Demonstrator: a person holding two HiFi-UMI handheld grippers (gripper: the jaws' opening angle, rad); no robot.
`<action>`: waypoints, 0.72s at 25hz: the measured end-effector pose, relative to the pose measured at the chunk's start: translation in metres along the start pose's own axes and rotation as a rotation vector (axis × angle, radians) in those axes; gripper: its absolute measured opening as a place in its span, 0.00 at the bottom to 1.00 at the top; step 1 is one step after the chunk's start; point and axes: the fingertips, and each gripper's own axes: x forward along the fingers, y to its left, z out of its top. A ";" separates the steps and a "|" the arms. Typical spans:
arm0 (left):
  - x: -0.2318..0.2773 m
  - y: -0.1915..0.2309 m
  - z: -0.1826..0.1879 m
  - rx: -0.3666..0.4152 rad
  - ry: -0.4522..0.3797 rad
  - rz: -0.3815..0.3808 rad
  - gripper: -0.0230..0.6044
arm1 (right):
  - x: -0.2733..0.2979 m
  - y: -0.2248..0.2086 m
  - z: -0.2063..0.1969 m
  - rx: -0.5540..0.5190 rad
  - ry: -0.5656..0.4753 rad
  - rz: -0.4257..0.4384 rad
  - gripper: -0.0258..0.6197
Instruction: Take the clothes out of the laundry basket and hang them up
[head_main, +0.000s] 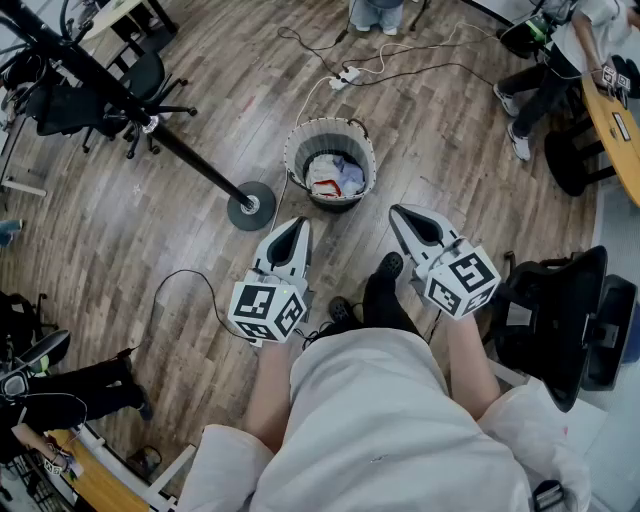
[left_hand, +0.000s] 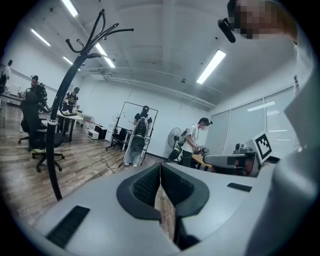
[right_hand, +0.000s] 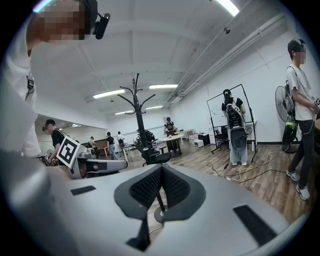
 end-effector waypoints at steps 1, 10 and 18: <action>-0.001 -0.001 0.000 0.002 0.001 -0.001 0.07 | -0.001 0.002 0.000 -0.002 0.002 -0.001 0.04; -0.013 0.001 0.000 0.001 0.000 0.014 0.07 | -0.008 0.014 0.004 -0.051 0.009 0.003 0.04; -0.018 -0.002 -0.001 0.023 0.003 0.014 0.07 | -0.010 0.015 0.008 -0.071 -0.048 -0.014 0.04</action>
